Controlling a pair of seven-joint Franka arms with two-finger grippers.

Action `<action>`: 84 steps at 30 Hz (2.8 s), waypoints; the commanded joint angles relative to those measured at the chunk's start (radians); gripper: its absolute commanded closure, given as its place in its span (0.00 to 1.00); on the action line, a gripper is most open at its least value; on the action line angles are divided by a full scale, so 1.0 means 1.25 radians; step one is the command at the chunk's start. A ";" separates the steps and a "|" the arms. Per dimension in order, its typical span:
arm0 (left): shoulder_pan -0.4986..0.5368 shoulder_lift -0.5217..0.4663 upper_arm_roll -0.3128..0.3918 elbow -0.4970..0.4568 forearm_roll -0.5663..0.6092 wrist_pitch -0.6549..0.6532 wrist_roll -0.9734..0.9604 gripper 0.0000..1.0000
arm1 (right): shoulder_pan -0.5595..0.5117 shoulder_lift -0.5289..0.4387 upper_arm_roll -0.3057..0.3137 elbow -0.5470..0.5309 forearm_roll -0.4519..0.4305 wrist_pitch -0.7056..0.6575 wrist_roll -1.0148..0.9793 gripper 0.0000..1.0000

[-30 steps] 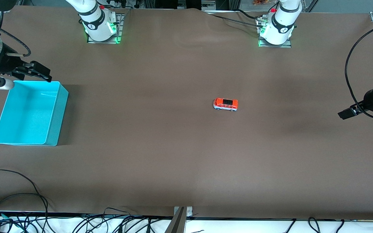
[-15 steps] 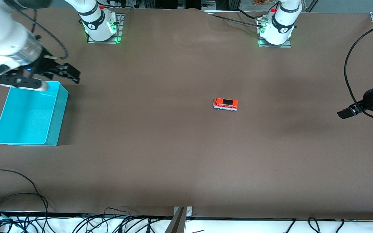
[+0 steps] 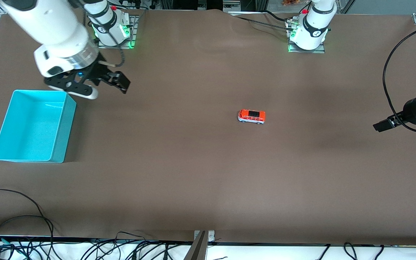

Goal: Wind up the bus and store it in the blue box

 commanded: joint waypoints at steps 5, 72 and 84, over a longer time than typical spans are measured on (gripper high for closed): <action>0.008 -0.009 -0.009 0.015 -0.054 -0.010 0.094 0.00 | 0.106 0.089 -0.006 0.053 0.013 0.091 0.183 0.00; -0.258 -0.114 0.230 0.005 -0.146 -0.018 0.195 0.00 | 0.394 0.687 -0.007 0.359 -0.032 0.664 1.241 0.00; -0.259 -0.110 0.229 -0.002 -0.146 -0.018 0.194 0.00 | 0.442 0.703 -0.008 0.355 -0.033 0.661 1.333 0.00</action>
